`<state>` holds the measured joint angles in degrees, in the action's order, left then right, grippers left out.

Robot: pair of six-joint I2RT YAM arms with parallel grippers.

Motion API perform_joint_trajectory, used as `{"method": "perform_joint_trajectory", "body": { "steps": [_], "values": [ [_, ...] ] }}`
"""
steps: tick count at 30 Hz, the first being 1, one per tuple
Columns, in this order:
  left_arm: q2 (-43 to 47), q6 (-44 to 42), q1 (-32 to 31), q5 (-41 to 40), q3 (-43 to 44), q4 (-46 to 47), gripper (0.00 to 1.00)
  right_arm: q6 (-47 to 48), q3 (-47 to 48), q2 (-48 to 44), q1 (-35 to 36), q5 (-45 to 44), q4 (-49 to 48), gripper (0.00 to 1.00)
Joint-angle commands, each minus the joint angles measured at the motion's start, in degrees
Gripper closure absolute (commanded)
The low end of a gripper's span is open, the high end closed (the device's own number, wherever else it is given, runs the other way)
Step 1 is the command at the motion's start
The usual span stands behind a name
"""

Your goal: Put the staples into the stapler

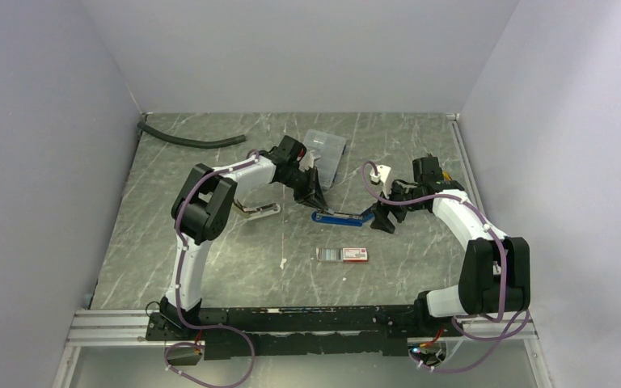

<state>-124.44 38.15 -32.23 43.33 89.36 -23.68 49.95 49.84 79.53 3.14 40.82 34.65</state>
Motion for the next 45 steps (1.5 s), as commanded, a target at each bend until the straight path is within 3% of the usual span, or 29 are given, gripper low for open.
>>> {"method": "perform_joint_trajectory", "body": {
  "steps": [1, 45],
  "values": [
    [-0.10, -0.60, -0.38, 1.05, 1.25, 0.04, 0.97, 1.04, 1.60, 0.02, -0.32, 1.72, 0.66, 0.15],
    [2.17, 1.09, -0.46, 1.76, -0.69, 1.63, 0.97, 1.11, 1.84, 0.45, -0.32, 1.81, 0.89, 0.15]
  ]
}}
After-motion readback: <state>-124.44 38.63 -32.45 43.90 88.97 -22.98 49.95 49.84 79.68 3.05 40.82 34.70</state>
